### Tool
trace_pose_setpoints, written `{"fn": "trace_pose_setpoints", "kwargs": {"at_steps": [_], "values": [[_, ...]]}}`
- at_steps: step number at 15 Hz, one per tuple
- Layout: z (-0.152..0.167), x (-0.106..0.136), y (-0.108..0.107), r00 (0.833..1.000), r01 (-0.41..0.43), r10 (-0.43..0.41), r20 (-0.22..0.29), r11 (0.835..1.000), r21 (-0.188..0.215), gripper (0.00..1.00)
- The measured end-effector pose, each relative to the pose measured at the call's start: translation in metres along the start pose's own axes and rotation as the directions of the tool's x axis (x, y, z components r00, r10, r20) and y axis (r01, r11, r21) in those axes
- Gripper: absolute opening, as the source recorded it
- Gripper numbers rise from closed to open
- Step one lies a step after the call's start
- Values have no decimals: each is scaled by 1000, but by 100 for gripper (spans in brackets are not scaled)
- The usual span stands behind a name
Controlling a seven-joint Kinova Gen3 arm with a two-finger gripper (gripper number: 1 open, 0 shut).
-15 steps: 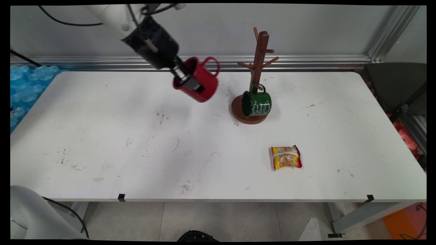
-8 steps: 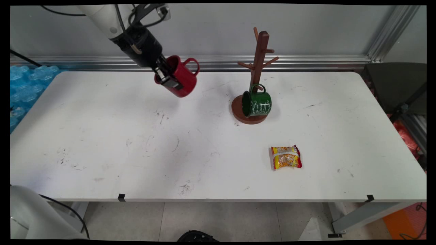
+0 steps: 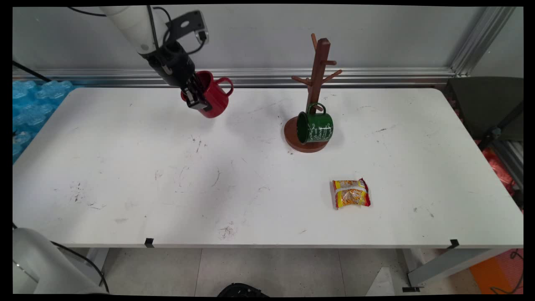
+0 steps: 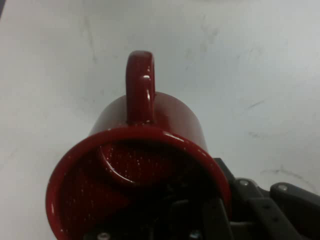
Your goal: Place the picked object on the table
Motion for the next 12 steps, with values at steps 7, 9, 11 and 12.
{"fn": "trace_pose_setpoints", "kwargs": {"at_steps": [7, 9, 11, 12], "values": [[43, -1, -22, 992, -83, 82, 98, 996, 12, 0], [54, -2, -25, 987, -99, 97, 126, 995, 5, 0], [62, -3, -28, 982, -114, 113, 151, 994, -1, 0], [66, -4, -30, 979, -121, 121, 163, 993, -5, 0]]}}
